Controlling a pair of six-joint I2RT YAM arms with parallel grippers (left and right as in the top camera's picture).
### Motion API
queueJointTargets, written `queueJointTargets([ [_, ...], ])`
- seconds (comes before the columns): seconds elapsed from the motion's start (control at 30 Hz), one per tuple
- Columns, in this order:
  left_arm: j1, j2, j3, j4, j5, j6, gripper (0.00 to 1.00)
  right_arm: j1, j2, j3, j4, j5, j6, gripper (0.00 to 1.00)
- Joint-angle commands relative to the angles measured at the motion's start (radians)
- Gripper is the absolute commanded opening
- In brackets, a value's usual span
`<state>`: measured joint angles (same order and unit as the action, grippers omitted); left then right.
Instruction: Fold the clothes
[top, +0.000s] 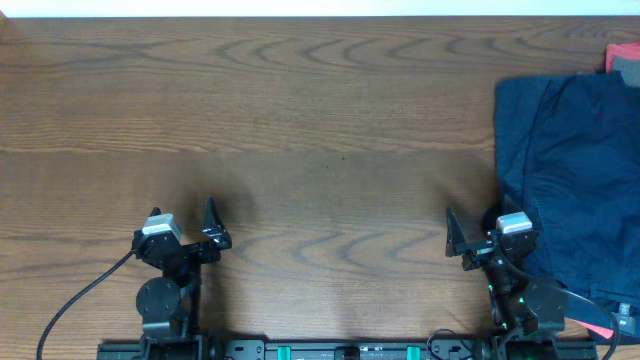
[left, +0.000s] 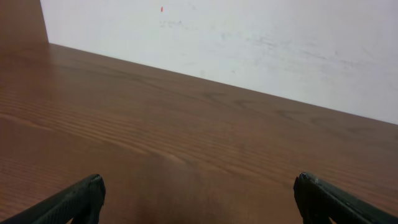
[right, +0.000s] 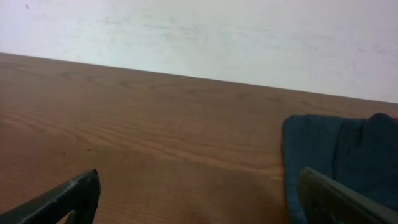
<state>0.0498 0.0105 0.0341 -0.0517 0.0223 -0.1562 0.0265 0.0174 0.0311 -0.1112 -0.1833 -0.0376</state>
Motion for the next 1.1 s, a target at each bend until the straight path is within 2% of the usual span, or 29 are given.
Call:
queueJointTargets([
  [0.0, -0.001, 0.0, -0.03, -0.014, -0.008, 0.013, 0.98, 0.001, -0.004, 0.0, -0.004, -0.008, -0.011, 0.99],
  [0.1, -0.001, 0.0, -0.03, -0.015, -0.008, 0.013, 0.98, 0.001, -0.004, 0.0, 0.0, -0.008, -0.011, 0.99],
  [0.2, -0.001, 0.0, -0.03, -0.009, -0.008, 0.013, 0.98, 0.001, -0.004, 0.0, -0.003, -0.008, 0.082, 0.99],
  [0.33, -0.001, 0.001, -0.018, -0.006, 0.035, -0.021, 0.98, 0.0, -0.001, 0.007, -0.01, 0.003, 0.097, 0.99],
  [0.53, -0.001, 0.048, 0.069, -0.125, 0.082, -0.041, 0.98, 0.0, 0.097, 0.118, -0.113, 0.126, 0.104, 0.99],
  [0.73, -0.001, 0.238, 0.258, -0.279, 0.128, -0.041, 0.98, -0.001, 0.367, 0.307, -0.232, 0.251, 0.103, 0.99],
  [1.07, -0.001, 0.713, 0.644, -0.594, 0.128, -0.04, 0.98, -0.058, 0.989, 0.714, -0.503, 0.286, 0.041, 0.99],
])
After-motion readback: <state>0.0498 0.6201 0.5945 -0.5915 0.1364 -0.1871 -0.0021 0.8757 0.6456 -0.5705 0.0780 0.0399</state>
